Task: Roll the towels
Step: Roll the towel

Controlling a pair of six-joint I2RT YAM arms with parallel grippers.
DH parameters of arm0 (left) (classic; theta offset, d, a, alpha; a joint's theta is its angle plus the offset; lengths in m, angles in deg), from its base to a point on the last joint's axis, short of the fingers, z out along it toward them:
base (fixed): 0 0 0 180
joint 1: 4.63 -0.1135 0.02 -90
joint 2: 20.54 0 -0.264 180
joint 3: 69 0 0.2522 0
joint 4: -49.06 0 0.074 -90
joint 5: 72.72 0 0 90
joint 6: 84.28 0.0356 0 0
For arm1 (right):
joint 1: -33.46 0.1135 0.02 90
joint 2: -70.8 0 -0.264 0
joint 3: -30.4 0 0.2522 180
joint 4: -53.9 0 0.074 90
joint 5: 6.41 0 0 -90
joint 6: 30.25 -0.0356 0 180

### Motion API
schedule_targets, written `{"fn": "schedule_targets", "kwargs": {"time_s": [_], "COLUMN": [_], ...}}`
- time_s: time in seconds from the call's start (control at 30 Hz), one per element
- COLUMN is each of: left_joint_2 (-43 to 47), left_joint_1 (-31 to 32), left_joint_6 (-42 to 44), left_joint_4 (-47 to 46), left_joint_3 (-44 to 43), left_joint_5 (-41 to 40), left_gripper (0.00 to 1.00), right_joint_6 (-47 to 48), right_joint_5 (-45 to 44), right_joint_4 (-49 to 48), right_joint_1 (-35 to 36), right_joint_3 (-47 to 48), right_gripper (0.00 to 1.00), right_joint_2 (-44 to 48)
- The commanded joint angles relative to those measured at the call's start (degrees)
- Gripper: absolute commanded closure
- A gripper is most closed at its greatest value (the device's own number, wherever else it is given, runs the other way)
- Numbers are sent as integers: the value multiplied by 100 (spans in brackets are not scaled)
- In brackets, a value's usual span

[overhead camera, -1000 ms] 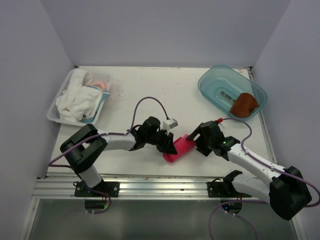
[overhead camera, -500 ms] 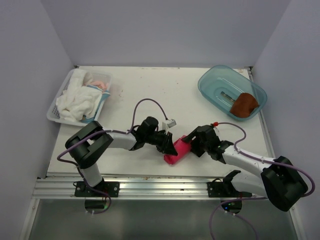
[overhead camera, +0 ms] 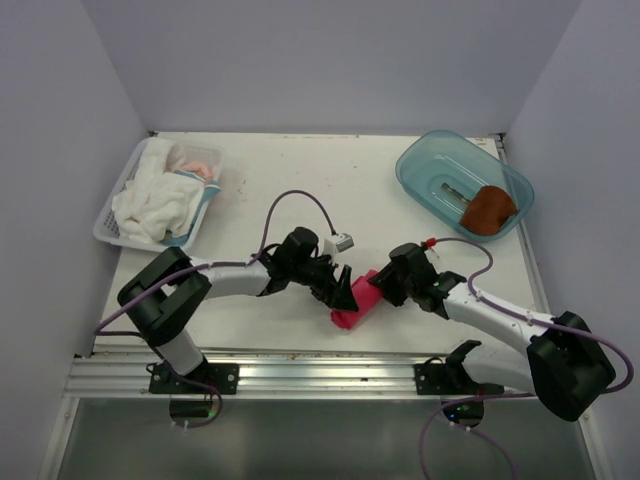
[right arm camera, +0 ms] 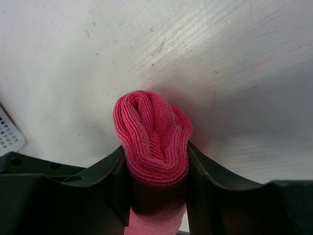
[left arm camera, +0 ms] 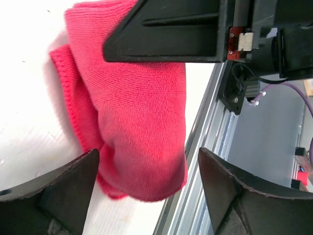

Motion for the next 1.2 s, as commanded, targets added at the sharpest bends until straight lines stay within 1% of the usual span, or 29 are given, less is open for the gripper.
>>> {"fn": "schedule_targets", "kwargs": {"time_s": [0.0, 0.07, 0.1, 0.17, 0.2, 0.23, 0.33, 0.47, 0.53, 0.73, 0.83, 1.13, 1.17], "left_joint_2": [492, 658, 703, 756, 765, 748, 607, 484, 396, 45, -78, -316, -359], "left_joint_1": [-23, 47, 109, 494, 652, 993, 1461, 1787, 2007, 2420, 2491, 2570, 2570], "left_joint_6": [505, 688, 811, 1181, 1295, 1505, 1735, 1955, 2095, 2184, 2140, 2104, 2105], "left_joint_4": [799, 1088, 1229, 1432, 1702, 1775, 2030, 2057, 2127, 2171, 2127, 2145, 2145], "left_joint_3": [-241, -364, -443, -697, -777, -865, -1208, -1366, -1419, -1569, -1578, -1621, -1630], "left_joint_5": [-449, -702, -1217, -1791, -2281, -2477, -2988, -3577, -3998, -4518, -4650, -5089, -5116], "left_gripper": [14, 11, 11, 11, 11, 11, 10, 9, 8, 8, 10, 15, 19], "right_joint_6": [179, 197, 197, 197, 197, 197, 223, 232, 232, 232, 232, 258, 258], "right_joint_5": [-422, -440, -449, -493, -502, -528, -528, -528, -528, -502, -484, -423, -431], "right_joint_4": [866, 1077, 1148, 1271, 1297, 1350, 1455, 1465, 1456, 1465, 1508, 1509, 1509], "right_joint_1": [9, 9, 9, 9, 18, 9, 9, 9, 9, 1, -8, -35, -43], "right_joint_3": [408, 470, 531, 567, 585, 602, 681, 717, 734, 787, 804, 884, 892], "right_gripper": [65, 65, 65, 64, 65, 64, 64, 64, 63, 62, 61, 59, 59], "right_joint_2": [10, -7, -16, -8, -8, -16, -43, -17, -16, -25, -8, -25, -43]}}
